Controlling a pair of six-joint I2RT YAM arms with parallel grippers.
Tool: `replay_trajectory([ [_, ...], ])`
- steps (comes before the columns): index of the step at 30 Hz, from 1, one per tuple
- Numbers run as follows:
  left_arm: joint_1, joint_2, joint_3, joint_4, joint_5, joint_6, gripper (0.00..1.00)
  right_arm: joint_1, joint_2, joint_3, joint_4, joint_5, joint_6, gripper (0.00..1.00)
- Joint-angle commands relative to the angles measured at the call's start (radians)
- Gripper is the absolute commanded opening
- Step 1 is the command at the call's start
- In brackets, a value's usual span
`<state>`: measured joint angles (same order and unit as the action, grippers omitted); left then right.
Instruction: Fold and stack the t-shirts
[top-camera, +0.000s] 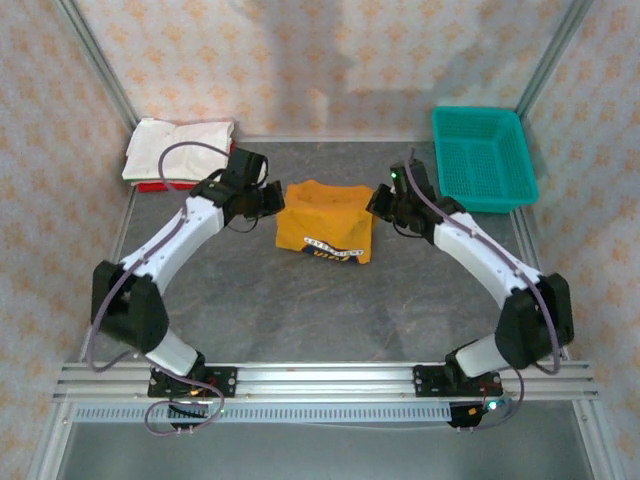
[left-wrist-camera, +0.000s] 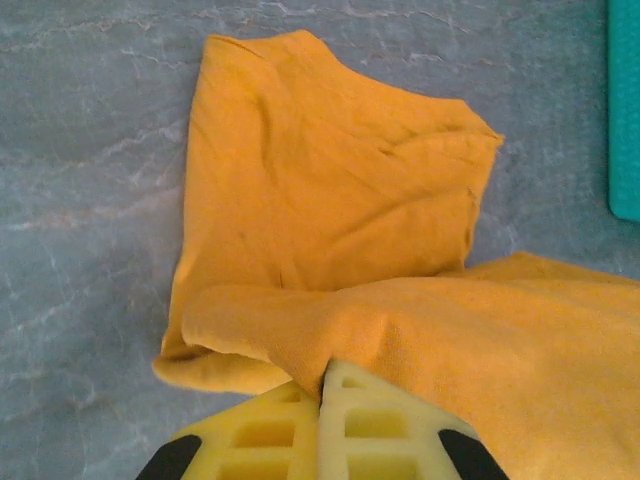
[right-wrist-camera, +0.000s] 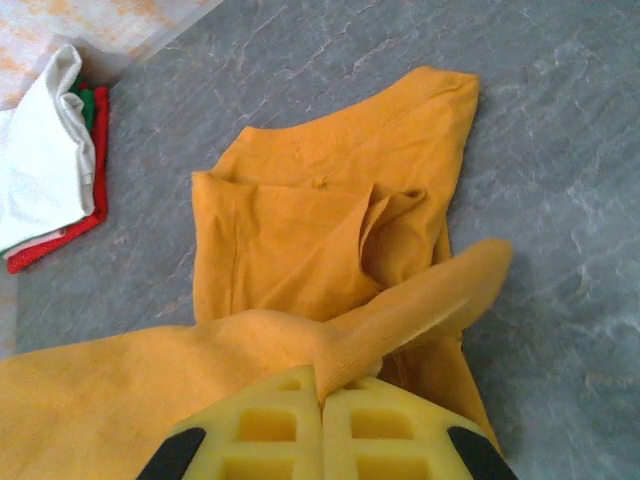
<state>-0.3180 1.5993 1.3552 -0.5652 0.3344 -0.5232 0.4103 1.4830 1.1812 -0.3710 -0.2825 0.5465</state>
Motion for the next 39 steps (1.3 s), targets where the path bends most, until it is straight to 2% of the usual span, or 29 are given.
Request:
replay_trajectory([
  [1, 0.03, 0.059, 0.073, -0.041, 0.029, 0.044, 0.0, -0.037, 0.074, 0.075, 0.012, -0.041, -0.041, 0.0],
  [5, 0.049, 0.13, 0.132, -0.056, 0.037, 0.049, 0.0, -0.053, 0.151, 0.137, 0.009, -0.1, -0.036, 0.0],
  [9, 0.051, 0.134, 0.13, -0.048, 0.027, 0.044, 0.0, -0.054, 0.154, 0.139, 0.031, -0.149, -0.014, 0.0],
  [14, 0.066, 0.152, 0.147, -0.043, 0.003, 0.041, 0.0, -0.065, 0.167, 0.144, 0.033, -0.125, -0.008, 0.0],
  [21, 0.106, 0.358, 0.337, -0.034, -0.045, 0.056, 0.0, -0.097, 0.372, 0.325, 0.06, -0.144, -0.034, 0.0],
  [22, 0.115, 0.391, 0.375, -0.019, -0.06, 0.055, 0.14, -0.106, 0.416, 0.368, 0.055, -0.149, -0.035, 0.08],
  [23, 0.12, 0.428, 0.421, -0.022, -0.088, 0.053, 0.39, -0.117, 0.463, 0.424, 0.041, -0.161, -0.034, 0.24],
  [24, 0.123, 0.46, 0.469, -0.045, -0.122, 0.051, 0.54, -0.126, 0.497, 0.471, 0.02, -0.167, -0.033, 0.34],
  [25, 0.125, 0.495, 0.527, -0.081, -0.155, 0.048, 0.62, -0.134, 0.524, 0.516, -0.006, -0.17, -0.038, 0.4],
  [28, 0.122, 0.49, 0.545, -0.084, -0.181, 0.03, 0.65, -0.136, 0.504, 0.527, -0.008, -0.162, -0.049, 0.44],
  [32, 0.071, 0.289, 0.263, 0.1, -0.26, 0.021, 0.61, -0.095, 0.37, 0.366, 0.056, -0.186, -0.083, 0.44],
  [34, 0.034, 0.228, 0.158, 0.201, -0.243, 0.064, 0.6, -0.067, 0.311, 0.242, 0.157, -0.219, -0.073, 0.37],
  [36, 0.01, 0.243, 0.122, 0.265, -0.187, 0.096, 0.6, -0.051, 0.3, 0.147, 0.279, -0.266, -0.03, 0.31],
  [38, 0.011, 0.331, 0.154, 0.281, -0.11, 0.117, 0.6, -0.043, 0.343, 0.117, 0.345, -0.312, 0.003, 0.29],
  [39, 0.012, 0.38, 0.181, 0.268, -0.109, 0.121, 0.6, -0.04, 0.367, 0.117, 0.355, -0.314, 0.006, 0.28],
])
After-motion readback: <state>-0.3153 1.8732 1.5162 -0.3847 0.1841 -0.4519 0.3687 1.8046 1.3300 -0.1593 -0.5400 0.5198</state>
